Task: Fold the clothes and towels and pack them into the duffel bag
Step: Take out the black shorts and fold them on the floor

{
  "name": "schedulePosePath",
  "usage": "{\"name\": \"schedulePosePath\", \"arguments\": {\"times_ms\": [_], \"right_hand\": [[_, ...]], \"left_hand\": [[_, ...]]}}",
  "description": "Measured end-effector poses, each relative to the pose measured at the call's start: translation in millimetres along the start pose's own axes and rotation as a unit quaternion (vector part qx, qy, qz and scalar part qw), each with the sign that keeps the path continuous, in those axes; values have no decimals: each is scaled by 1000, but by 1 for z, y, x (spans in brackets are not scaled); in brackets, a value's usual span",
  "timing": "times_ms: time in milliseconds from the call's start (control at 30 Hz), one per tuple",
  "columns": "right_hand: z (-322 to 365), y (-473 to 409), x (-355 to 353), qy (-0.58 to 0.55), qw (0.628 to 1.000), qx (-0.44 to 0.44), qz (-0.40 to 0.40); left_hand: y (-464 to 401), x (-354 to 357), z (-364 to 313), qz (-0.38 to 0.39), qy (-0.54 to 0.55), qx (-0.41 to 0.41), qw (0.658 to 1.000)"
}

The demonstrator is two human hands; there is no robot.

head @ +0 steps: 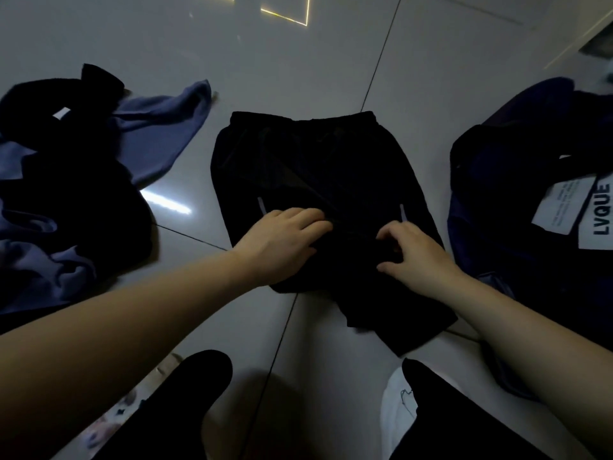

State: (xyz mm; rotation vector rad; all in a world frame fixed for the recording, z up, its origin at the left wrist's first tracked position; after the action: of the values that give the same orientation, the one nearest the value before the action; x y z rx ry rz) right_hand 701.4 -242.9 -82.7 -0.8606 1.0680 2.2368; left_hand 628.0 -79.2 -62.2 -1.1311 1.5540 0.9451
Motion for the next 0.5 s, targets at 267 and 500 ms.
{"name": "schedulePosePath", "arguments": {"times_ms": [267,500], "right_hand": [[-22,5,23,7,996,83,39],[-31,0,26,87,993,76,13]], "left_hand": [[-38,40,-59,168,-142,107,970],[47,3,-17,-6,-68,94,993]]}}
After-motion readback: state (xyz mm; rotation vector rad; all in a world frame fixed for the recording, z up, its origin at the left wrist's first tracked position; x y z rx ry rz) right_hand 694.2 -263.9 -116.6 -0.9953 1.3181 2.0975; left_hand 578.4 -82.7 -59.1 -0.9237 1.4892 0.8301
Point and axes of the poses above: each hand's wrist, its own y-axis away from the middle knuckle, its own x-axis out of the palm, z = x × y, the point moved 8 cm from there along -y, towards the middle knuckle, and after that the axes turned 4 degrees about -y, right-handed, at the moved point
